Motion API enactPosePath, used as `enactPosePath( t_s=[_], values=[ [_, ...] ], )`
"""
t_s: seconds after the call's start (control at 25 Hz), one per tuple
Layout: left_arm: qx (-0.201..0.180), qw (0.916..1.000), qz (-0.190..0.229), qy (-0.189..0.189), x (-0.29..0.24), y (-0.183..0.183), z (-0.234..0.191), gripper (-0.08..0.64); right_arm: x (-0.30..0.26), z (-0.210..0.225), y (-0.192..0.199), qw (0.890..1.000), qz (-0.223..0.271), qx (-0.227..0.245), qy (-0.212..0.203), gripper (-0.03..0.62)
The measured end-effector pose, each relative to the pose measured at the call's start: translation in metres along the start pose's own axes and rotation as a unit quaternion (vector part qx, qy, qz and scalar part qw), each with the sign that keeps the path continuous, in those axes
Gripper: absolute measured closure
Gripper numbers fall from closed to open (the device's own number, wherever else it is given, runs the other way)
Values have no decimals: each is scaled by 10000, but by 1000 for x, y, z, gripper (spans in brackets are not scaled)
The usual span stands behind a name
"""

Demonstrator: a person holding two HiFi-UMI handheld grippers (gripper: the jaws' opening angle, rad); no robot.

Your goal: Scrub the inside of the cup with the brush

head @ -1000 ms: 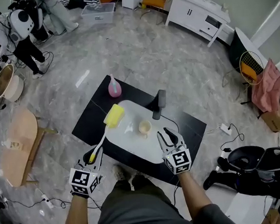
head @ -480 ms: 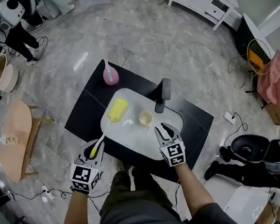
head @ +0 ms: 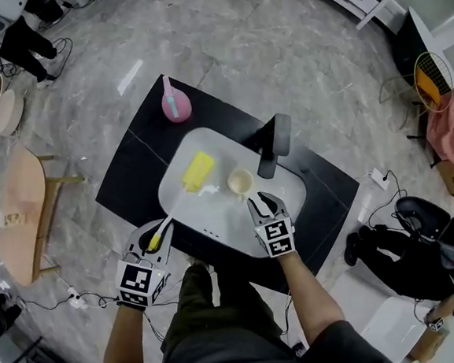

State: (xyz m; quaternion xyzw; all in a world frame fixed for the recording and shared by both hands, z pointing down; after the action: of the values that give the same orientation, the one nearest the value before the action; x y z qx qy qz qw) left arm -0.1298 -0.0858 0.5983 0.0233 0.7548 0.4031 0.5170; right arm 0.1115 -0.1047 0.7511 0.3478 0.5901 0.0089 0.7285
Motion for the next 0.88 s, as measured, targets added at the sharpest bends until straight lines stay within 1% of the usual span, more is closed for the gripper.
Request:
enactPosePath(
  t_s=[0.28, 0.48, 0.64, 0.76, 0.88],
  values=[
    [62, 9998, -184, 30, -19, 10, -5, 529, -39, -1, 22, 9989, -447, 84, -106, 488],
    [112, 9995, -304, 42, -27, 18, -7, 529, -61, -1, 32, 9975, -692, 80, -78, 488],
    [139, 9992, -374, 57, -32, 23, -7, 529, -72, 3, 37, 9955, -928, 167, 27, 488],
    [159, 9990, -415, 73, -34, 27, -6, 529, -82, 1, 44, 9946, -1024, 182, 12, 488],
    [164, 9987, -469, 77, -35, 31, -5, 529, -90, 0, 44, 9952, -965, 173, 24, 488]
  ],
)
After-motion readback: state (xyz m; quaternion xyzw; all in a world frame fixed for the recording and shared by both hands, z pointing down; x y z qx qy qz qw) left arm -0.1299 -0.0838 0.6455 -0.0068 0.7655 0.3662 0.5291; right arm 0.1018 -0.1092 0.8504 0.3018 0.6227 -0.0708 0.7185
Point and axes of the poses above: the fingertips, and each gripper's own axes: x backward along the fingers, z to its right, y out of its underside, the point moved 2 cm from there along x, backward along the fingers, and after that the axes turned 14 degrees about -z, right-handed, at the moved point
